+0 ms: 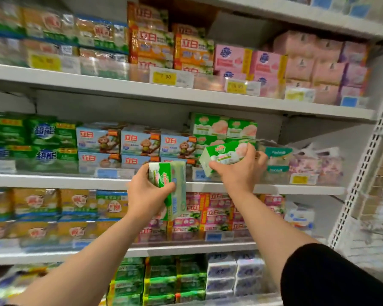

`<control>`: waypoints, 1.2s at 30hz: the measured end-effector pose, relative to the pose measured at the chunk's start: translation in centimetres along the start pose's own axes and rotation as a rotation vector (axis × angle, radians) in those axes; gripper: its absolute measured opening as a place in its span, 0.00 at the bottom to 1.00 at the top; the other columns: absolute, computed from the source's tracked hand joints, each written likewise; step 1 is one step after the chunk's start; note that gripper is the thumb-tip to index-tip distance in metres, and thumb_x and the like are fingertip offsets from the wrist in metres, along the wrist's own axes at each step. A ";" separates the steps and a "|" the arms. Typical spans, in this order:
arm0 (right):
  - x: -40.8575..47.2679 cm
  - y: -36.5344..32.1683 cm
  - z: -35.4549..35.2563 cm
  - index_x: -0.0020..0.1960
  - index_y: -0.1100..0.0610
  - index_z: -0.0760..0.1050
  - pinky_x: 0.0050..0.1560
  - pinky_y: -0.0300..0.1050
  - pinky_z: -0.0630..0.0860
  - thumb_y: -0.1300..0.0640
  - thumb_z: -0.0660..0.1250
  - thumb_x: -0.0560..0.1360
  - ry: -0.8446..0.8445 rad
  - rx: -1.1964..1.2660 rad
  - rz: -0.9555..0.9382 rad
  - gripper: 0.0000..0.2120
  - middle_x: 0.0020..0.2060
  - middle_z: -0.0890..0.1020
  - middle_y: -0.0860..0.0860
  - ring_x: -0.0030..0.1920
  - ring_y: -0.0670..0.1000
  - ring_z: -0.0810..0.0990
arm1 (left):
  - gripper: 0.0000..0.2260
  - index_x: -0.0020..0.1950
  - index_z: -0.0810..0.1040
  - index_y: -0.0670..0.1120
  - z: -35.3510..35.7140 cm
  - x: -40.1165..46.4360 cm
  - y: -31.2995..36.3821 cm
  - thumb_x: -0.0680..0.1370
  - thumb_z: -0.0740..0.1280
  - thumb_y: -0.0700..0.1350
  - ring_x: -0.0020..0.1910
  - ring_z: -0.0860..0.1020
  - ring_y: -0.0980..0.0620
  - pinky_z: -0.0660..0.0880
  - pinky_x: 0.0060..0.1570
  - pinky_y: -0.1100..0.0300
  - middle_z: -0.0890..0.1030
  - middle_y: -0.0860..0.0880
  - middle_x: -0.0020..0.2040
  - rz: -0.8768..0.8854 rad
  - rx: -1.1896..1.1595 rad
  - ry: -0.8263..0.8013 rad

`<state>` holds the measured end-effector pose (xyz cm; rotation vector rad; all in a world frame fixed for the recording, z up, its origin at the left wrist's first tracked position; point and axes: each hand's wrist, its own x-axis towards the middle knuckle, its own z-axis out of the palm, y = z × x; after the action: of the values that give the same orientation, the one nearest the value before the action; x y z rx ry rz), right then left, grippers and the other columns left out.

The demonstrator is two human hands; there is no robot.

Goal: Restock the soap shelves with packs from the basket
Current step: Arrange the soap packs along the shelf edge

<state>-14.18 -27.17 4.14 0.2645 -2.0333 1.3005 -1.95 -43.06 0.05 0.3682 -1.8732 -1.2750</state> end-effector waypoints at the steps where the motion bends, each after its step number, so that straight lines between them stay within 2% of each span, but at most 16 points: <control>1: 0.5 0.0 0.7 0.61 0.53 0.68 0.54 0.44 0.64 0.42 0.81 0.54 0.003 0.001 0.000 0.41 0.63 0.66 0.54 0.61 0.56 0.67 | 0.14 0.48 0.76 0.47 0.4 0.3 -0.3 0.68 0.77 0.39 0.38 0.82 0.55 0.81 0.40 0.54 0.82 0.50 0.40 0.000 0.011 -0.005; 3: 1.4 0.3 2.1 0.61 0.53 0.68 0.49 0.40 0.60 0.43 0.81 0.55 -0.020 0.018 0.011 0.40 0.65 0.65 0.54 0.62 0.55 0.66 | 0.15 0.49 0.75 0.47 1.3 0.9 -0.8 0.68 0.77 0.40 0.38 0.82 0.55 0.82 0.42 0.51 0.83 0.50 0.40 0.003 0.034 -0.027; 6: 1.9 1.4 4.0 0.68 0.52 0.62 0.53 0.45 0.67 0.41 0.80 0.56 -0.077 -0.012 -0.020 0.48 0.66 0.61 0.55 0.64 0.57 0.64 | 0.15 0.49 0.75 0.49 2.5 1.8 -1.6 0.67 0.77 0.41 0.39 0.83 0.56 0.82 0.43 0.49 0.83 0.52 0.41 -0.008 0.047 -0.032; 9: 2.3 2.5 4.9 0.72 0.48 0.57 0.50 0.43 0.67 0.35 0.78 0.54 -0.141 -0.076 -0.073 0.54 0.65 0.58 0.54 0.63 0.56 0.63 | 0.16 0.50 0.75 0.51 3.6 2.6 -2.1 0.67 0.77 0.41 0.39 0.82 0.55 0.81 0.43 0.47 0.83 0.52 0.41 -0.010 0.055 -0.005; 13: 3.7 3.8 4.6 0.74 0.40 0.51 0.64 0.55 0.71 0.19 0.66 0.44 -0.313 -0.141 -0.156 0.63 0.67 0.56 0.55 0.67 0.59 0.63 | 0.18 0.53 0.76 0.52 4.9 3.4 -2.1 0.67 0.76 0.43 0.39 0.83 0.55 0.81 0.43 0.48 0.84 0.53 0.41 -0.013 0.064 0.040; 17: 4.8 4.1 3.6 0.71 0.40 0.61 0.66 0.53 0.67 0.28 0.76 0.50 -0.432 -0.218 -0.206 0.53 0.70 0.52 0.53 0.72 0.58 0.56 | 0.16 0.53 0.76 0.49 5.8 3.6 -1.3 0.68 0.76 0.43 0.39 0.82 0.56 0.81 0.45 0.50 0.83 0.53 0.41 -0.012 0.086 0.069; 18: 5.0 3.9 3.4 0.69 0.41 0.63 0.65 0.53 0.68 0.30 0.77 0.50 -0.445 -0.218 -0.204 0.51 0.70 0.55 0.53 0.72 0.58 0.57 | 0.16 0.52 0.76 0.49 5.9 3.7 -1.2 0.68 0.76 0.43 0.39 0.82 0.55 0.81 0.44 0.49 0.83 0.52 0.41 -0.016 0.089 0.076; 19: 5.5 3.7 3.2 0.67 0.42 0.65 0.62 0.53 0.71 0.32 0.78 0.50 -0.475 -0.205 -0.197 0.49 0.68 0.62 0.54 0.70 0.57 0.62 | 0.16 0.52 0.76 0.49 5.9 3.8 -1.2 0.68 0.76 0.44 0.39 0.82 0.54 0.81 0.44 0.49 0.83 0.52 0.41 -0.019 0.093 0.075; 21: 6.6 3.4 2.4 0.63 0.46 0.68 0.52 0.51 0.76 0.36 0.80 0.50 -0.571 -0.142 -0.189 0.45 0.50 0.77 0.50 0.56 0.53 0.75 | 0.17 0.53 0.76 0.48 5.8 3.9 -1.2 0.68 0.76 0.45 0.40 0.82 0.53 0.81 0.45 0.48 0.83 0.51 0.43 -0.027 0.108 0.061; 22: 7.2 3.2 2.0 0.60 0.48 0.69 0.49 0.51 0.77 0.38 0.81 0.50 -0.620 -0.116 -0.183 0.43 0.42 0.79 0.48 0.50 0.50 0.78 | 0.18 0.54 0.76 0.48 5.8 4.0 -1.2 0.68 0.76 0.45 0.41 0.82 0.53 0.81 0.45 0.48 0.83 0.50 0.43 -0.031 0.113 0.060; 24: 8.3 3.1 1.4 0.55 0.50 0.69 0.49 0.51 0.78 0.40 0.82 0.49 -0.692 -0.124 -0.172 0.40 0.37 0.80 0.46 0.44 0.48 0.80 | 0.18 0.54 0.76 0.47 5.8 4.1 -1.1 0.68 0.77 0.45 0.41 0.83 0.53 0.81 0.45 0.48 0.83 0.50 0.43 -0.042 0.115 0.060; 27: 8.6 3.1 1.3 0.56 0.51 0.68 0.53 0.53 0.77 0.38 0.80 0.44 -0.750 -0.111 -0.171 0.45 0.46 0.80 0.47 0.49 0.51 0.79 | 0.16 0.52 0.75 0.48 5.8 4.1 -1.0 0.69 0.76 0.43 0.40 0.82 0.53 0.81 0.45 0.48 0.83 0.51 0.42 -0.044 0.116 0.056; 29: 8.5 3.8 1.3 0.59 0.53 0.67 0.54 0.52 0.78 0.44 0.83 0.48 -0.744 0.007 -0.139 0.45 0.55 0.76 0.47 0.50 0.50 0.80 | 0.16 0.52 0.75 0.48 5.7 4.1 -1.0 0.69 0.76 0.42 0.40 0.82 0.54 0.81 0.44 0.49 0.82 0.51 0.42 -0.048 0.119 0.050; 32: 8.4 4.6 0.7 0.53 0.55 0.68 0.48 0.44 0.78 0.53 0.84 0.52 -0.663 0.150 -0.159 0.36 0.47 0.76 0.46 0.45 0.45 0.77 | 0.17 0.54 0.76 0.47 5.5 4.2 -1.0 0.69 0.76 0.42 0.40 0.82 0.54 0.81 0.45 0.49 0.82 0.52 0.42 -0.046 0.122 0.041; 34: 8.6 4.7 0.4 0.51 0.55 0.68 0.45 0.47 0.75 0.53 0.85 0.53 -0.630 0.189 -0.213 0.34 0.43 0.73 0.49 0.43 0.47 0.72 | 0.17 0.55 0.76 0.46 5.5 4.3 -1.0 0.69 0.77 0.43 0.41 0.82 0.54 0.81 0.45 0.49 0.82 0.52 0.42 -0.051 0.122 0.043; 36: 8.9 4.6 0.5 0.50 0.52 0.69 0.44 0.50 0.76 0.49 0.84 0.52 -0.619 0.216 -0.221 0.33 0.43 0.75 0.53 0.44 0.51 0.73 | 0.17 0.53 0.75 0.47 5.5 4.4 -1.0 0.69 0.77 0.43 0.41 0.82 0.54 0.81 0.45 0.50 0.82 0.52 0.43 -0.056 0.122 0.045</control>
<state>-23.28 -23.76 6.50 1.0736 -2.2611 1.4095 -9.09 -42.80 0.38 0.5131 -1.9188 -1.1826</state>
